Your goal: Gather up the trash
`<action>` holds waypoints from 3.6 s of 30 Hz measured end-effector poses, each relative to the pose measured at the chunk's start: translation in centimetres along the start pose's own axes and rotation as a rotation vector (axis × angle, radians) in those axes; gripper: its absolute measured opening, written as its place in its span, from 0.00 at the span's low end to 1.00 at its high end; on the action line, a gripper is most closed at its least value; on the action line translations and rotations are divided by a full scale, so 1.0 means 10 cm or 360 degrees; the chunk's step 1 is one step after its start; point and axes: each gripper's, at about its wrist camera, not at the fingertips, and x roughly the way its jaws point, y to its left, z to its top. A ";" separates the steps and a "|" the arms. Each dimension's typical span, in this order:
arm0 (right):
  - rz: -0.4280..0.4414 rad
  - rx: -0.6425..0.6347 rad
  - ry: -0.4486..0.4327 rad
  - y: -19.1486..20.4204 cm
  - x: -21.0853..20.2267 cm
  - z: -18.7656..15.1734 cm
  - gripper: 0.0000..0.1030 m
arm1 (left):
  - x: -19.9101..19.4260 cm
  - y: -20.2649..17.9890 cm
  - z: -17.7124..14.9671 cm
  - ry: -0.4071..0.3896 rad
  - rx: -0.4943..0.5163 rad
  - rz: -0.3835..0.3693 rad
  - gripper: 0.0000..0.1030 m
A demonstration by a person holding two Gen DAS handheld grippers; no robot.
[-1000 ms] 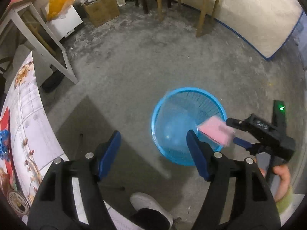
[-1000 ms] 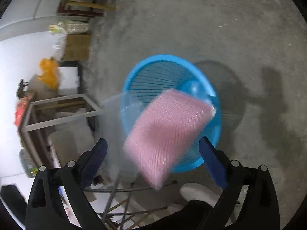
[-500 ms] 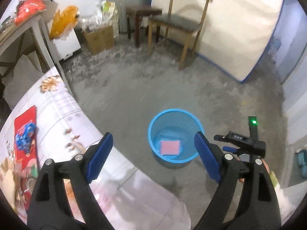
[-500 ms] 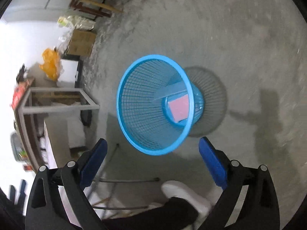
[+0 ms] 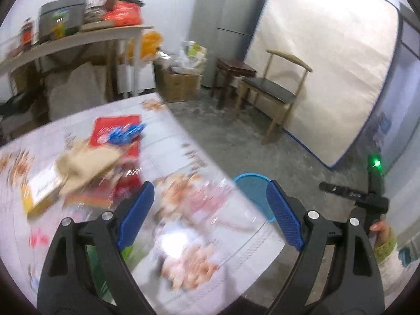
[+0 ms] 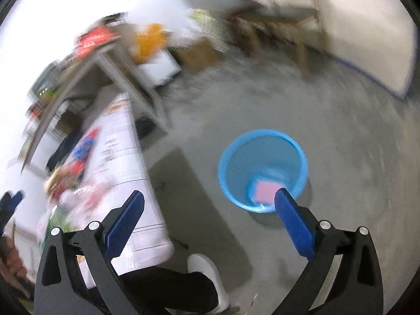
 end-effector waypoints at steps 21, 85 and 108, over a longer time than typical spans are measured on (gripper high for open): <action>0.0142 -0.0125 0.0444 1.52 1.73 0.22 0.56 | -0.05 0.01 -1.05 -0.0101 0.0221 0.0182 0.68; -0.0040 -0.0687 0.0380 2.47 1.03 -1.06 0.41 | -0.42 2.37 -0.82 0.0062 -0.0996 0.0235 0.66; -0.0034 -0.0694 0.0378 2.49 1.04 -1.04 0.37 | -0.42 2.38 -0.85 0.0052 -0.1028 0.0191 0.12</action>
